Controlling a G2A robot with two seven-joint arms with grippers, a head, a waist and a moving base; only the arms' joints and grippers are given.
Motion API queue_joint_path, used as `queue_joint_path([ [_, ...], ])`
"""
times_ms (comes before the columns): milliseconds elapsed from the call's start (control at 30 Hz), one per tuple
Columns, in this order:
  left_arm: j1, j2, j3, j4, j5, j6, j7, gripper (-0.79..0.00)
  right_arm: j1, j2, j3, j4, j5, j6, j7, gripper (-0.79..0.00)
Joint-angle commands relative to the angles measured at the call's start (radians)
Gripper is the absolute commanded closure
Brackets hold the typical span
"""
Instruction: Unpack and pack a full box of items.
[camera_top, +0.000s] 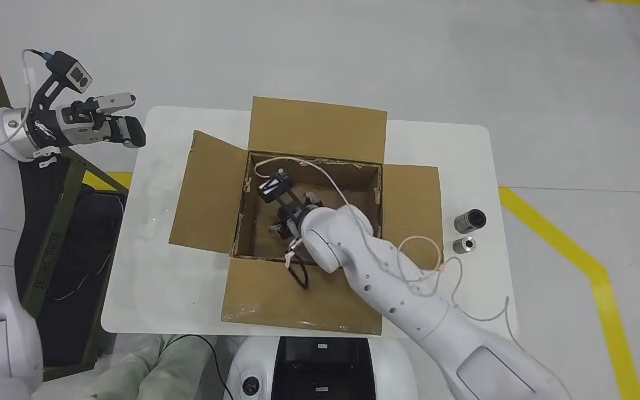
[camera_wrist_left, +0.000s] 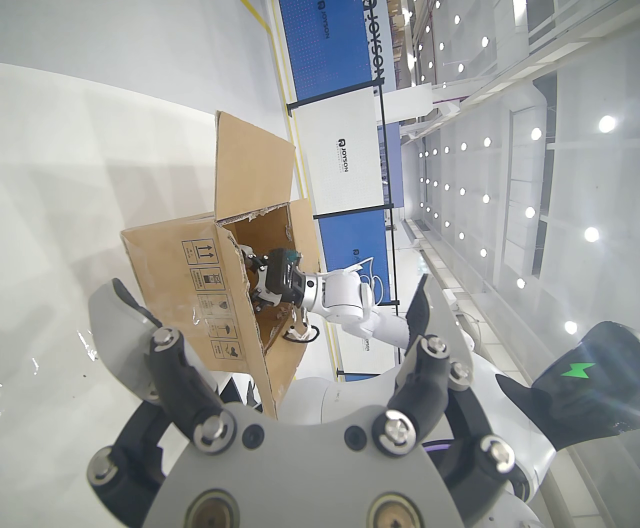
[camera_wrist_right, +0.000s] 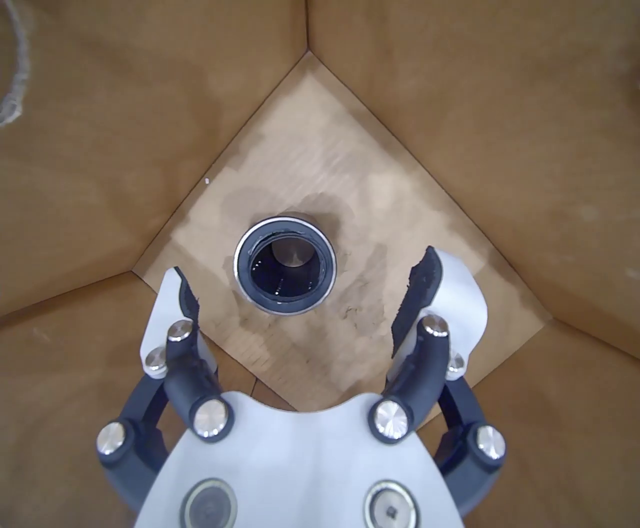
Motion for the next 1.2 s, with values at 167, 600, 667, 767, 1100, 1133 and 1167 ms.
queue_joint_path([
  [167,0.000,0.000,0.000,0.000,0.000,0.000,0.000,-0.785,0.015,-0.016,0.000,0.055,0.043,-0.017,-0.005,-0.736],
  [600,0.000,0.000,0.000,0.000,0.000,0.000,0.000,-0.785,0.025,-0.031,0.012,0.084,0.057,-0.025,-0.015,-0.132],
  [667,0.000,0.000,0.000,0.000,0.000,0.000,0.000,-0.785,0.021,-0.030,0.018,0.072,0.052,-0.025,-0.011,-0.046],
  [767,0.000,0.000,0.000,0.000,0.000,0.000,0.000,-0.785,0.009,-0.026,0.033,0.042,0.042,-0.024,-0.006,0.000],
  [1100,0.000,0.000,0.000,0.000,0.000,0.000,0.000,-0.785,-0.066,-0.001,0.100,-0.135,-0.014,-0.032,0.024,0.000],
  [1133,0.000,0.000,0.000,0.000,0.000,0.000,0.000,-0.785,-0.075,0.002,0.108,-0.156,-0.016,-0.034,0.026,0.000],
  [1167,0.000,0.000,0.000,0.000,0.000,0.000,0.000,-0.785,-0.084,0.005,0.116,-0.173,-0.022,-0.037,0.033,0.000],
])
